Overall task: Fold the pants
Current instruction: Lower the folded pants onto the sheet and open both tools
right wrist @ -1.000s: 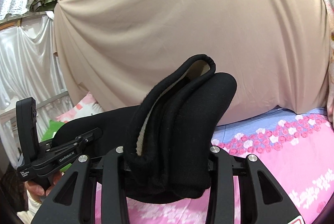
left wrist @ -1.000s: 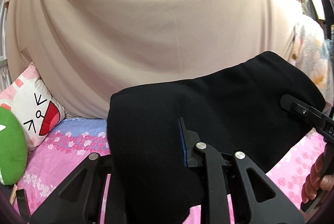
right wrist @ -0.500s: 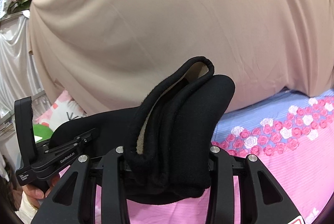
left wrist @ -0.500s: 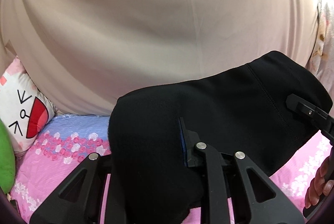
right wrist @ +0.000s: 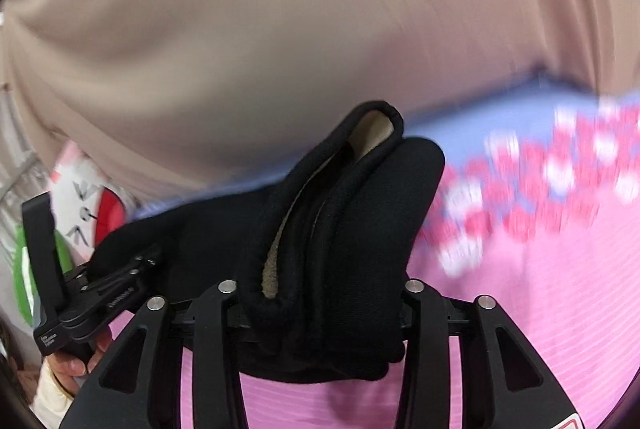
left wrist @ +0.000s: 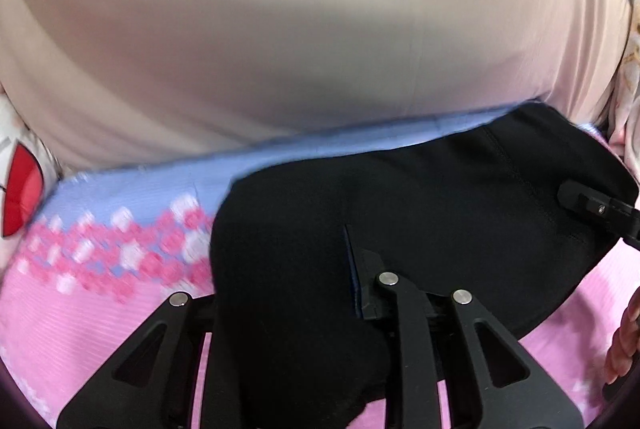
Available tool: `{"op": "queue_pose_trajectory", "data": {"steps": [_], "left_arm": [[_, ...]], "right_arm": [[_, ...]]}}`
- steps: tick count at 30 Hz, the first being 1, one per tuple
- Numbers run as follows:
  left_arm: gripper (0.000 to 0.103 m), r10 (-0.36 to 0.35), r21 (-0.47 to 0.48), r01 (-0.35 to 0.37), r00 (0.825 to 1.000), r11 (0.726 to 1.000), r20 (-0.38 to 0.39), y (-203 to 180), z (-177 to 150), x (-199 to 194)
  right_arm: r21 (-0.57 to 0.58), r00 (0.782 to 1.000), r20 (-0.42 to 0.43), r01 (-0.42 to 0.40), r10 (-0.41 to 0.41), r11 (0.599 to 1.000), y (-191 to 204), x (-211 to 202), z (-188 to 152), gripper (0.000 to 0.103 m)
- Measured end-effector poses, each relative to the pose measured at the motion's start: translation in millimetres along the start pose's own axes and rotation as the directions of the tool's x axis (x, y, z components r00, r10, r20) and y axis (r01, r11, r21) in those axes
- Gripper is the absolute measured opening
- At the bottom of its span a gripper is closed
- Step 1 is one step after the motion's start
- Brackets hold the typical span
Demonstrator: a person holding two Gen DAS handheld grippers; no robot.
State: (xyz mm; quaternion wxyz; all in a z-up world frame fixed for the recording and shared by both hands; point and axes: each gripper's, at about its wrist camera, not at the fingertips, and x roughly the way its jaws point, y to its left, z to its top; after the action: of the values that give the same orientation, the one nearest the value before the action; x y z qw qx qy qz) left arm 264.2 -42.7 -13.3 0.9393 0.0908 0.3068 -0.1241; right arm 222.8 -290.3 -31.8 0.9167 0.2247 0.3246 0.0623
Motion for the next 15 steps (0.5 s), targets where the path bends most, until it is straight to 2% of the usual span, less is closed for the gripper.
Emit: {"op": "queue_pose_trajectory", "data": {"steps": [1,3,5,7,8,9,10,11,12,13,14,15], "left_arm": [[0.026,0.026,0.026,-0.026,1.0,0.999,0.009,-3.2,-8.3,5.7],[0.03,0.041,0.06,-0.041,0.999,0.997,0.016,-4.6,-14.4,5.9],[0.034,-0.001,0.026,0.001,1.0,1.0,-0.002,3.3,-14.1,-4.8],[0.038,-0.054,-0.035,0.052,0.998,0.998,-0.044,18.9,-13.3,-17.7],[0.041,-0.058,-0.06,0.055,0.997,0.997,-0.057,26.7,-12.3,-22.4],[0.044,-0.049,-0.088,0.043,0.997,0.995,-0.061,33.9,-10.6,-31.4],[0.045,-0.022,-0.105,0.017,0.999,0.994,-0.047,39.6,-7.7,-42.0],[0.048,-0.006,-0.113,0.004,1.0,0.994,-0.018,45.6,-5.0,-49.6],[0.06,0.012,-0.117,-0.009,1.0,0.993,0.025,43.0,-1.2,-64.4],[0.069,0.03,-0.118,-0.022,0.997,0.993,0.067,40.5,5.1,-78.9],[0.082,0.035,-0.115,-0.025,0.996,0.993,0.084,36.4,9.0,-86.7],[0.085,0.032,-0.106,-0.021,0.994,0.994,0.102,34.8,13.3,-93.0]], "right_arm": [[0.025,0.999,-0.04,0.024,-0.023,0.999,-9.4,8.9,-3.5,0.051],[0.085,0.995,-0.1,0.008,0.001,0.996,-23.9,13.7,-4.5,0.058],[0.091,0.994,-0.11,0.023,-0.013,0.996,-30.8,4.6,-1.7,0.06],[0.062,0.993,-0.058,0.106,-0.103,0.992,-32.1,-20.7,3.7,0.064],[0.047,0.988,-0.015,0.157,-0.156,0.986,-29.4,-32.9,7.2,0.067],[0.021,0.975,0.063,0.21,-0.211,0.977,-21.7,-52.4,13.8,0.069],[0.006,0.972,0.105,0.211,-0.211,0.977,-15.9,-61.9,20.0,0.077],[-0.014,0.977,0.125,0.173,-0.17,0.985,-8.5,-66.5,29.2,0.083],[-0.027,0.985,0.112,0.138,-0.134,0.99,-4.8,-63.1,35.1,0.085],[-0.038,0.992,0.071,0.105,-0.102,0.994,-2.2,-53.0,40.6,0.085],[-0.044,0.997,0.018,0.08,-0.079,0.996,-0.9,-38.8,44.2,0.085],[-0.044,0.996,-0.036,0.076,-0.077,0.996,-2.0,-20.2,45.6,0.085]]}}
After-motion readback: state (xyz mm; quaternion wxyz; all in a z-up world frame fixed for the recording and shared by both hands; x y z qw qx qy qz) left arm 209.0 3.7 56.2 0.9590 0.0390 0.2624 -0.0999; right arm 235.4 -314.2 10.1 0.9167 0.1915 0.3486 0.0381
